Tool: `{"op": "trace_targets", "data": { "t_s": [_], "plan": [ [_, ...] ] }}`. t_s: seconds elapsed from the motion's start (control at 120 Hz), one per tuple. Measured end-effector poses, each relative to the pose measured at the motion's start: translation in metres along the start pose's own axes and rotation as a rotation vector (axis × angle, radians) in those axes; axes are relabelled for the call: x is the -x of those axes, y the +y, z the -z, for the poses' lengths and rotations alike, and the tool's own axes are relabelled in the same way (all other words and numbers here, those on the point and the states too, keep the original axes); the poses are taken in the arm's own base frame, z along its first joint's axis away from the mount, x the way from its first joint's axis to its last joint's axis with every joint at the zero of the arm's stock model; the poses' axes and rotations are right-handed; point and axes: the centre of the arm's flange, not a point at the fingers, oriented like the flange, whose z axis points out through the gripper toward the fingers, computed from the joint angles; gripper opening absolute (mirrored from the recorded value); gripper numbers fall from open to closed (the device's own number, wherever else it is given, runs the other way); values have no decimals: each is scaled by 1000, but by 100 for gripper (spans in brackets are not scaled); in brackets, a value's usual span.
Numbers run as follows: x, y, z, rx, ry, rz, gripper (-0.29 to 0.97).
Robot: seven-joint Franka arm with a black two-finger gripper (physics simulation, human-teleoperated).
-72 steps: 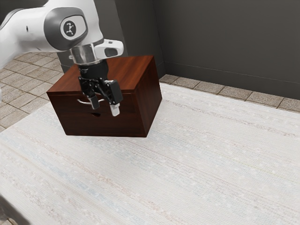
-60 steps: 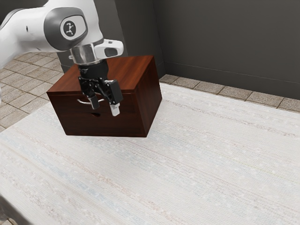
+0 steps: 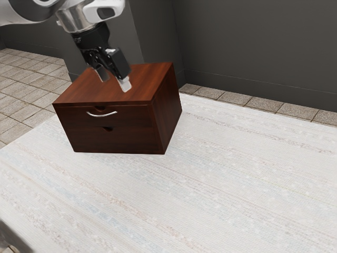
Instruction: Pull the drawer handle with one arm to open the drawer
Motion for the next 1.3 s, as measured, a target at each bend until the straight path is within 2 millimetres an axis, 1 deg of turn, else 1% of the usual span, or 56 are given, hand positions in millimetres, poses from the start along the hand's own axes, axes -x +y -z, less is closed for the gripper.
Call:
{"op": "trace_targets", "data": {
  "t_s": [0.042, 0.117, 0.183, 0.225, 0.283, 0.333, 0.392, 0.45, 0.525, 0.567, 0.592, 0.675, 0.758, 0.867, 0.975, 1.2, 1.3],
  "plan": [
    [2, 0, 2, 16, 3, -40, 68],
    [8, -13, -5, 32, -30, -82, 68],
    [12, -20, -22, 41, -88, -146, 68],
    [27, -24, -36, 56, -129, -178, 68],
    [49, -39, -48, 44, -169, -207, 68],
    [62, -54, -54, 12, -190, -228, 68],
    [70, -72, -65, -12, -207, -251, 68],
    [72, -91, -80, -18, -210, -284, 68],
    [64, -118, -103, -6, -211, -327, 68],
    [52, -129, -115, -4, -208, -360, 68],
    [43, -130, -121, 0, -202, -390, 68],
    [14, -121, -138, 10, -183, -499, 68],
    [4, -128, -147, 21, -165, -561, 68],
    [3, -139, -152, 31, -152, -625, 68],
    [5, -153, -159, 36, -155, -670, 68],
    [3, -160, -161, 14, -126, -777, 68],
    [7, -168, -160, 1, -120, -802, 68]
  ]
}}
